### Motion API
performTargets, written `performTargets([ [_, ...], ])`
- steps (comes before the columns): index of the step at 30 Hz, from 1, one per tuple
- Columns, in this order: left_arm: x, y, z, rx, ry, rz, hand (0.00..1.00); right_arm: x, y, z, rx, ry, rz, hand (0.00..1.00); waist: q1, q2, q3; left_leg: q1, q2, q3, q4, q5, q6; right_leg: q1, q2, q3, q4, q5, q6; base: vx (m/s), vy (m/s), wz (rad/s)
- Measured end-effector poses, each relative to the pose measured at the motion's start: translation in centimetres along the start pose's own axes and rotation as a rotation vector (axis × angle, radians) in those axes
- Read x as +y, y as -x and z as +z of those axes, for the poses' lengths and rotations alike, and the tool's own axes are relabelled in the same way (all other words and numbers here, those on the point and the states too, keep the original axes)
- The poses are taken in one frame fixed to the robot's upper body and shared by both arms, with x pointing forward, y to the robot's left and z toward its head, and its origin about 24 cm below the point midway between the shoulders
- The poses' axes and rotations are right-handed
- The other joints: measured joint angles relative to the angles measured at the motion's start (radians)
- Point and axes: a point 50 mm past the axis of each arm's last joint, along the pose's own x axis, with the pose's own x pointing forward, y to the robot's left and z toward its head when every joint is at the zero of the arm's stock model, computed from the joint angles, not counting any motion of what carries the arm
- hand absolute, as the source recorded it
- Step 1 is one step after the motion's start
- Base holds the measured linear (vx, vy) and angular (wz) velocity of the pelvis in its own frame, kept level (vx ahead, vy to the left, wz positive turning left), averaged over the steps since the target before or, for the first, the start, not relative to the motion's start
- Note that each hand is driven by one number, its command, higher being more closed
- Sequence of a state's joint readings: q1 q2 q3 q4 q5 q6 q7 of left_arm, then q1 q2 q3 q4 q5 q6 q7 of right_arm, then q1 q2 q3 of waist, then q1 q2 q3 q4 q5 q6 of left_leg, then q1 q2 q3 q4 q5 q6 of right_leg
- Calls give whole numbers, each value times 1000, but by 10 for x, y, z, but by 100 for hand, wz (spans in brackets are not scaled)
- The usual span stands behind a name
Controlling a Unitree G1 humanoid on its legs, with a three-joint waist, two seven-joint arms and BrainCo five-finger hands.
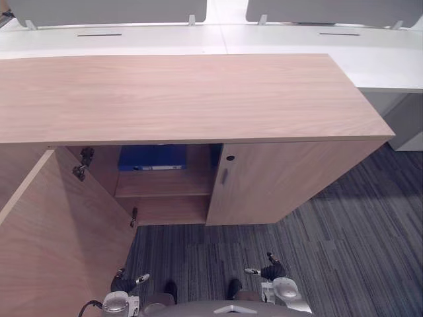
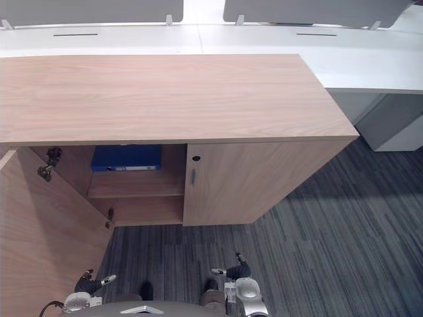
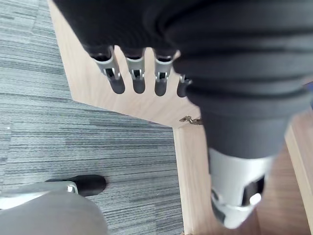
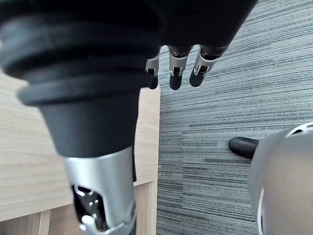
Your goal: Walk over to the cabinet, pick up the folder, carry it to the office cabinet, place the folder inside the office cabinet, then close the office cabinet door
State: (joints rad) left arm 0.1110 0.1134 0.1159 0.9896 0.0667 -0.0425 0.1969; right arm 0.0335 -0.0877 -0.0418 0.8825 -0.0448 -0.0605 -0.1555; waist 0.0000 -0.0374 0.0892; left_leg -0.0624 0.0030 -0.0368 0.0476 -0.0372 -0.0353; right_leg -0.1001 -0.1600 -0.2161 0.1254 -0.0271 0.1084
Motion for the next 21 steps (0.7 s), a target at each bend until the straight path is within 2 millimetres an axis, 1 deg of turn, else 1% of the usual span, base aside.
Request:
performTargets([
  [1, 0, 0, 0, 0, 5, 0, 0, 0, 0, 0, -1, 0, 0, 0, 2, 1, 0, -5, 2, -9, -9, 7, -1, 3, 6, -3, -14, 7, -1, 46, -53, 46],
  [3, -1, -1, 4, -8, 12, 0, 0, 1, -1, 3, -8, -3, 0, 0, 0, 2, 10, -15, 9, -52, -51, 46, -9, 22, 26, -26, -71, 31, -18, 44, -52, 68],
  [4, -4, -3, 12, -28, 23, -6, 0, -1, -3, 9, -22, -14, -9, 0, 3, 1, 32, -32, 10, -84, -60, 69, -12, 29, 29, -58, -83, 37, -26, -4, -32, 78],
  [5, -7, -3, 16, -35, 32, -8, 0, -3, -5, 12, -28, -23, -17, 0, 4, 3, 39, -39, 10, -93, -63, 77, -16, 27, 29, -71, -83, 36, -27, -23, -32, 81],
  [6, -12, -3, 21, -46, 48, -14, 0, -4, -6, 16, -36, -32, -26, 0, 4, 7, 47, -52, 10, -88, -70, 104, -19, 20, 28, -93, -79, 34, -29, -64, -19, 71],
  [7, -17, -2, 26, -66, 58, -23, 0, -3, -8, 24, -57, -47, -30, 0, 2, 8, 47, -85, 4, -56, -67, 152, -21, -1, 25, -96, -62, 23, -43, -75, -12, 95],
  [8, -20, -1, 31, -89, 59, -34, 0, -3, -9, 27, -65, -51, -37, 0, -7, 7, 48, -109, -2, -38, -74, 193, -25, -8, 28, -76, -59, 7, -69, -81, -3, 100],
  [9, -23, -1, 36, -109, 65, -40, 0, -3, -9, 26, -64, -56, -42, 0, -13, 4, 49, -108, -6, -30, -100, 216, -28, -7, 18, -75, -66, 6, -78, -115, 42, 81],
  [10, -28, 0, 36, -111, 79, -50, 0, -3, -9, 28, -66, -62, -44, 0, 1, 9, 53, -95, 7, 54, -87, 169, -18, -5, 12, -101, -66, 18, -55, -97, 45, 44],
  [11, -30, 1, 33, -95, 88, -54, 0, -3, -9, 29, -69, -73, -48, 0, -3, 4, 55, -93, 10, 143, 10, 73, 6, 0, 5, -101, -57, 17, -53, -63, 50, 22],
  [12, -27, 1, 29, -84, 89, -49, 0, -4, -8, 26, -64, -85, -55, 0, -9, 1, 56, -78, 13, 206, 87, 5, 23, 10, -2, -106, -50, 13, -48, 27, 34, 25],
  [13, -28, 2, 26, -77, 89, -52, 0, -7, -7, 19, -44, -98, -70, 0, -21, 19, 55, -35, 22, 240, 69, -29, 15, 31, 4, -124, -50, 5, -44, 28, 29, 36],
  [14, -29, 2, 28, -82, 87, -54, 0, -10, -6, 16, -30, -111, -82, 0, -28, 32, 51, -15, 17, 236, 29, -13, 33, 39, 8, -128, -54, -1, -42, -49, 59, 34],
  [16, -25, 1, 27, -83, 75, -46, 0, -6, -1, 0, 20, -155, -84, 0, -21, 19, 40, 35, -3, 220, -101, 52, 28, 47, 10, -131, -84, 25, -39, -90, 63, 17],
  [17, -24, 1, 27, -81, 73, -45, 0, -5, 0, -2, 27, -158, -82, 0, -23, 17, 39, 36, -7, 208, -115, 63, 32, 46, 9, -137, -88, 28, -36, -63, 46, 27],
  [18, -24, 1, 24, -69, 70, -45, 0, -6, 1, -6, 41, -160, -87, 0, -32, 17, 39, 33, -13, 189, -127, 76, 37, 51, 9, -155, -94, 31, -29, -57, 31, 38],
  [19, -23, 1, 19, -52, 67, -42, 0, -7, 1, -9, 54, -160, -93, 0, -35, 17, 39, 41, -17, 174, -129, 80, 42, 68, 9, -161, -99, 31, -28, -49, 26, 36],
  [21, -18, 2, 10, -27, 71, -26, 0, -7, 1, -10, 64, -159, -95, 0, -30, 16, 38, 71, -20, 166, -133, 85, 49, 106, 8, -170, -102, 30, -28, -20, 19, 20],
])
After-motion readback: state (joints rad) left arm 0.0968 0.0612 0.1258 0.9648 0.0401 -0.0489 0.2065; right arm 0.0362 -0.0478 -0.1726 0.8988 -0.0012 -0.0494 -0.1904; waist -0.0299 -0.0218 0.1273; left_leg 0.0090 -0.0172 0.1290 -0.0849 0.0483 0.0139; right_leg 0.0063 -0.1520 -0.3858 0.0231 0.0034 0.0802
